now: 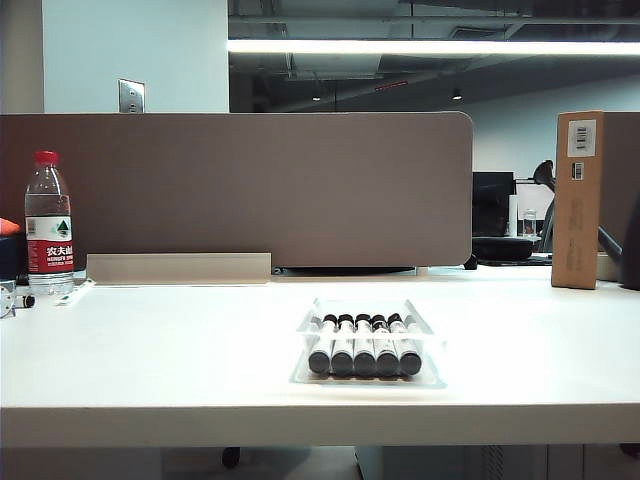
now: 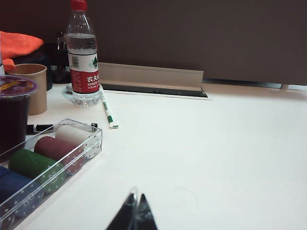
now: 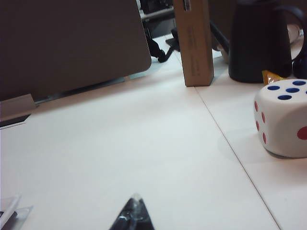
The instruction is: Pick up the markers scattered on the table and put them into the packaging box, making sure the markers fit the shape of the box's grooves.
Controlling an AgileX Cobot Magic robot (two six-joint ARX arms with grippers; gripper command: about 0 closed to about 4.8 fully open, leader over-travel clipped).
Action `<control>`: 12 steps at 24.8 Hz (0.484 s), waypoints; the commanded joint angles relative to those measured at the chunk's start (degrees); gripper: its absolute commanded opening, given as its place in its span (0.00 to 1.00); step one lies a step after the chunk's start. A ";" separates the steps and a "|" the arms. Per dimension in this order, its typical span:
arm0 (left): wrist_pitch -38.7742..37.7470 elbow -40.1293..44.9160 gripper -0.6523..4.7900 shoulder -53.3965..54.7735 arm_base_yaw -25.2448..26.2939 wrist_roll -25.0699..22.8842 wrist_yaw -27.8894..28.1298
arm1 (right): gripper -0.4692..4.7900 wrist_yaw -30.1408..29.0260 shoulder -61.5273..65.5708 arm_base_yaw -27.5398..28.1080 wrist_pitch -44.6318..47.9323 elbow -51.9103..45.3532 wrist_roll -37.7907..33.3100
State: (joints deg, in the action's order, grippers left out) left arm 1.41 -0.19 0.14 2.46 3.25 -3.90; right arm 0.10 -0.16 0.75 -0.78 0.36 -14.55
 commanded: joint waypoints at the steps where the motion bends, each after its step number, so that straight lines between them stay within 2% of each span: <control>1: 0.39 -0.24 0.11 0.00 0.07 -0.20 -0.17 | 0.09 1.38 0.04 0.00 0.61 -0.28 2.36; 5: 0.39 -0.24 0.11 0.00 0.07 -0.20 -0.20 | 0.09 1.44 0.04 0.04 0.66 -0.28 7.17; 12: 0.37 -0.24 0.11 0.02 0.07 -0.20 -0.17 | 0.09 1.44 0.04 0.11 0.61 -0.28 10.97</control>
State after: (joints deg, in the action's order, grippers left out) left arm 1.41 -0.19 0.16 2.46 3.27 -3.90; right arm 1.39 -0.16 0.80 -0.95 0.36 -4.80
